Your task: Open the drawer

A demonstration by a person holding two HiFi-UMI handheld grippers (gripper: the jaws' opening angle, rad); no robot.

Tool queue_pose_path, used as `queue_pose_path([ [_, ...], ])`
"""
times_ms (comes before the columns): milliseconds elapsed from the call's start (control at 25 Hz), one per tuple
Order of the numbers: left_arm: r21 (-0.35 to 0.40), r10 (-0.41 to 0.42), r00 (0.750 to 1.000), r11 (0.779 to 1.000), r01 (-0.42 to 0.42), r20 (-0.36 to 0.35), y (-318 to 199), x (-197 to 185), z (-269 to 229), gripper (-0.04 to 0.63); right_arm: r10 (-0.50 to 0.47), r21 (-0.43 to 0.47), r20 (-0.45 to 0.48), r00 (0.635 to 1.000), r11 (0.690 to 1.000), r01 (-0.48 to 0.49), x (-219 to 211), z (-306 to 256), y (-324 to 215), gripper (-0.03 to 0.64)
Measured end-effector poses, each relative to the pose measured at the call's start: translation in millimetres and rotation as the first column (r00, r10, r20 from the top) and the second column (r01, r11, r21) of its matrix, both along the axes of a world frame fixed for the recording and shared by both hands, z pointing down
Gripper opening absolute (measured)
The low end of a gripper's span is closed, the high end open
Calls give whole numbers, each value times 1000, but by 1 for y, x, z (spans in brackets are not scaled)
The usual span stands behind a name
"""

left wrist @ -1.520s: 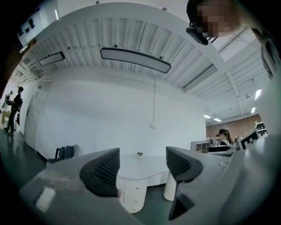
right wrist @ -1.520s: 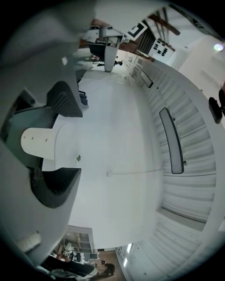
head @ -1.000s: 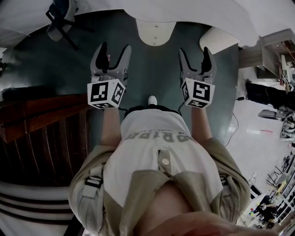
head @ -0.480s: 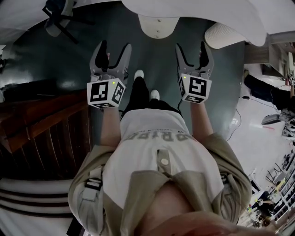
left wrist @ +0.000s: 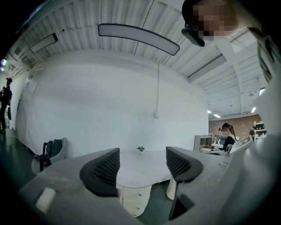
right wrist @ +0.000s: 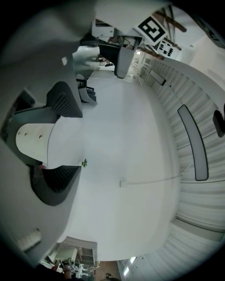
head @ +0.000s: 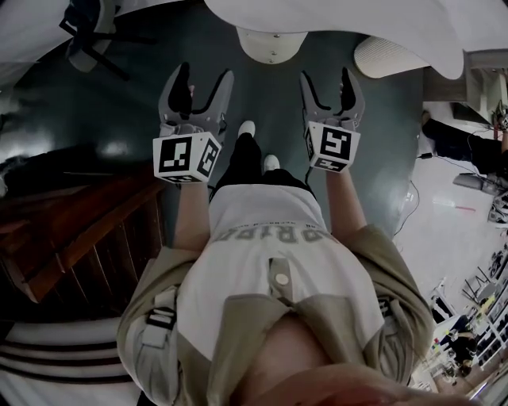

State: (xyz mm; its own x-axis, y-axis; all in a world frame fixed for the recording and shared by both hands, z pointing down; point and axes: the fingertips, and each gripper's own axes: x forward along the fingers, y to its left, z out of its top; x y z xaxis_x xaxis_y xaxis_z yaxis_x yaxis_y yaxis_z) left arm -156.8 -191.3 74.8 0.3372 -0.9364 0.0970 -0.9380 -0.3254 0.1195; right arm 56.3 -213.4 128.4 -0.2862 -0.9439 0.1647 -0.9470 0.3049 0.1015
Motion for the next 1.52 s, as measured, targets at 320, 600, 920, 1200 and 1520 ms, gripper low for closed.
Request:
queue_pose_path([
  [320,-10,13,1000,1000,-13,-3,-38,-13,71,333,12,12,-7,1000,1000,-12,-16,72,-40,347],
  [600,-6,7,1000,1000,-7,8,-66,-22,156,333,29,-17,-20,999,999,-29,-22,184,-73,347],
  [920,14,10,999,1000,-10,39,-96,-24,256,356,41,-16,-35,999,999,-41,-29,303,-101,347],
  [1200,-5,5,999,1000,-5,33,-106,-17,325,357,47,-16,-30,998,999,-47,-19,376,-115,347],
  [1520,-1,-1,1000,1000,1,1,-115,-19,376,357,49,-24,-49,998,998,-50,-26,441,-144,347],
])
